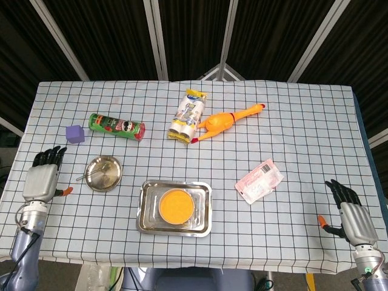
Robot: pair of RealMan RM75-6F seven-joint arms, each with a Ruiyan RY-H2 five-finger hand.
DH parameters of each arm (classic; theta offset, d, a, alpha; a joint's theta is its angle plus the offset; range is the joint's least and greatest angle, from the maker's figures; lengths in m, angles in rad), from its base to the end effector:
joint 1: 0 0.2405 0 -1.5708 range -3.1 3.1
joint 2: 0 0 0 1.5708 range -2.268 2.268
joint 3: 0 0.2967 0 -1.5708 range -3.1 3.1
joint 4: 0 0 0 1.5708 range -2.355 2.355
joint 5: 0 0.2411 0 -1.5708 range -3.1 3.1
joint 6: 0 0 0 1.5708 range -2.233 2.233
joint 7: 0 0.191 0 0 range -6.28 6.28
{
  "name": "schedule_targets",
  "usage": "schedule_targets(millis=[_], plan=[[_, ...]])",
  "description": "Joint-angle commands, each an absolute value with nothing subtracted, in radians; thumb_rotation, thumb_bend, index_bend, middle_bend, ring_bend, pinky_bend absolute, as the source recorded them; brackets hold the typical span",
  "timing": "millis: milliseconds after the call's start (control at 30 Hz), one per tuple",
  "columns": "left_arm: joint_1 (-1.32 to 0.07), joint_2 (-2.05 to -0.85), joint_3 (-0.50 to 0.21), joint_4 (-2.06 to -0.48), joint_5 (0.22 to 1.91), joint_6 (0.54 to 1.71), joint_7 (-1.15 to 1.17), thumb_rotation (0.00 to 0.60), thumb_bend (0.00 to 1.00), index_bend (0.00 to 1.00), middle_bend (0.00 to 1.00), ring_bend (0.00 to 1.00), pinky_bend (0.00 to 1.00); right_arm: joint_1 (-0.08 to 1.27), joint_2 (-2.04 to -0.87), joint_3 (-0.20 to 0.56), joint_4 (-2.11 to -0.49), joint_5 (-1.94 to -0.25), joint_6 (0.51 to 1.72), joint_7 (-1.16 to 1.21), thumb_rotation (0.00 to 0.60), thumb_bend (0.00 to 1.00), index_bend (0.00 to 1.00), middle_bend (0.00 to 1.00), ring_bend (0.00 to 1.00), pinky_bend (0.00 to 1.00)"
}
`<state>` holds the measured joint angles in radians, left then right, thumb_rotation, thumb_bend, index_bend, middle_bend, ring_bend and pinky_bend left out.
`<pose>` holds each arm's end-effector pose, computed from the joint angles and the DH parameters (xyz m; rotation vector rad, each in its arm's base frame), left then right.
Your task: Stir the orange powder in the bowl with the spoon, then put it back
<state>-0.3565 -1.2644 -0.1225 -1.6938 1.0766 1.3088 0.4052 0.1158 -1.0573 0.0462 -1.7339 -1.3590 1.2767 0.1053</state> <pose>-0.3201 0.3302 0.0813 -1.3995 -0.9454 -0.7061 -0.3672 -0.2363 0.1285 1.3317 -1.2359 0.8551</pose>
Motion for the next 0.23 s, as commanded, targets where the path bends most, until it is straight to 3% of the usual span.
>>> schedule_targets(millis=[33, 233], plan=[[-0.248, -1.158, -0.021, -1.739, 1.290, 1.435, 0.274, 0.600, 0.15, 0.00, 0.00, 0.00, 0.00, 0.115, -1.059, 0.047, -1.733, -1.360, 1.281, 0.102, 0.600, 0.40, 0.00, 0.00, 0.00, 0.00], [-0.136, -1.145, 0.042, -1.616, 1.461, 1.619, 0.192, 0.600, 0.13, 0.00, 0.00, 0.00, 0.00, 0.113, -1.063, 0.050, -1.730, -1.360, 1.289, 0.104, 0.600, 0.40, 0.00, 0.00, 0.00, 0.00]])
